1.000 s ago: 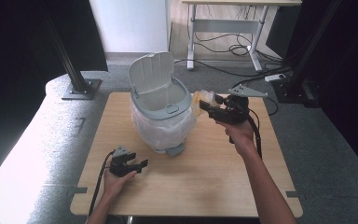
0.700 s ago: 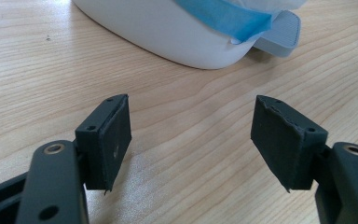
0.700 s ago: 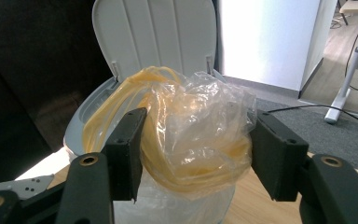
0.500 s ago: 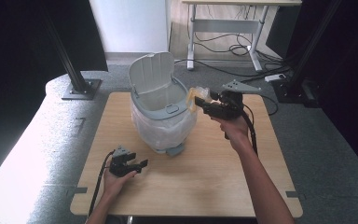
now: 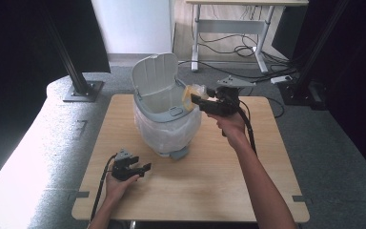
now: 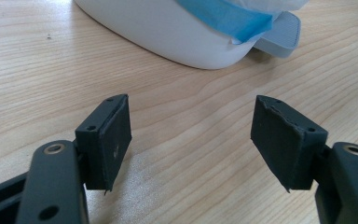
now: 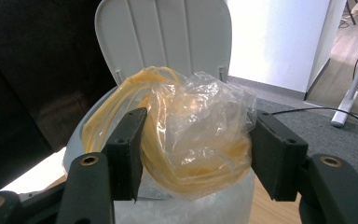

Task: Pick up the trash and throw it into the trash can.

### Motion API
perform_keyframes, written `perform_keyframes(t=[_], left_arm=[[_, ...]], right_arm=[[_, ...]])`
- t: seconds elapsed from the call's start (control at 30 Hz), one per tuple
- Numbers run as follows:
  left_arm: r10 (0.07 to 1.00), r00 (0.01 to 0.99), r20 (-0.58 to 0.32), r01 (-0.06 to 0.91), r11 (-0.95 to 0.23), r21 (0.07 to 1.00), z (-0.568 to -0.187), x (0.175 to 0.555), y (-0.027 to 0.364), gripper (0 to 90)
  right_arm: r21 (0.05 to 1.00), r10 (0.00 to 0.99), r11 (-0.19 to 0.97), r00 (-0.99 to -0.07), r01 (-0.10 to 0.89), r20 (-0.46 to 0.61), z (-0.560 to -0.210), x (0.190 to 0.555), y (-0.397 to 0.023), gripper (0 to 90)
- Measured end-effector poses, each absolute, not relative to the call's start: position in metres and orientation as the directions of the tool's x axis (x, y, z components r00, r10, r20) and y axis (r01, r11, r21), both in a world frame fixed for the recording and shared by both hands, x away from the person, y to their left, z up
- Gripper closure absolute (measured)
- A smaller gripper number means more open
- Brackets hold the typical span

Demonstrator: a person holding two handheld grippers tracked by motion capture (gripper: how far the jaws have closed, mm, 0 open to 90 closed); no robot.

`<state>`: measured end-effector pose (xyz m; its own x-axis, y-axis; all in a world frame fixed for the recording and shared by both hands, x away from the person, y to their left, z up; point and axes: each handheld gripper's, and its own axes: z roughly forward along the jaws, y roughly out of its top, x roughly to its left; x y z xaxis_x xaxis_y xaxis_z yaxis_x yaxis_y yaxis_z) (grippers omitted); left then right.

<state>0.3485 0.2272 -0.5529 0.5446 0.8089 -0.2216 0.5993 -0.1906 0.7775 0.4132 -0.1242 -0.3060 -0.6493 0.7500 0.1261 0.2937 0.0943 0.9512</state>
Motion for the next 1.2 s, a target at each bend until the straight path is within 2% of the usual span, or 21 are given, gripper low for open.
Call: perform_keyframes(t=[1.2], left_arm=[[0.811,0.534,-0.240,0.606,-0.169,0.777,-0.554,0.350,0.232,28.7]], right_arm=[[0.949,0.724,0.117,-0.680,0.293,0.121,-0.290,0.453,-0.065,41.5]])
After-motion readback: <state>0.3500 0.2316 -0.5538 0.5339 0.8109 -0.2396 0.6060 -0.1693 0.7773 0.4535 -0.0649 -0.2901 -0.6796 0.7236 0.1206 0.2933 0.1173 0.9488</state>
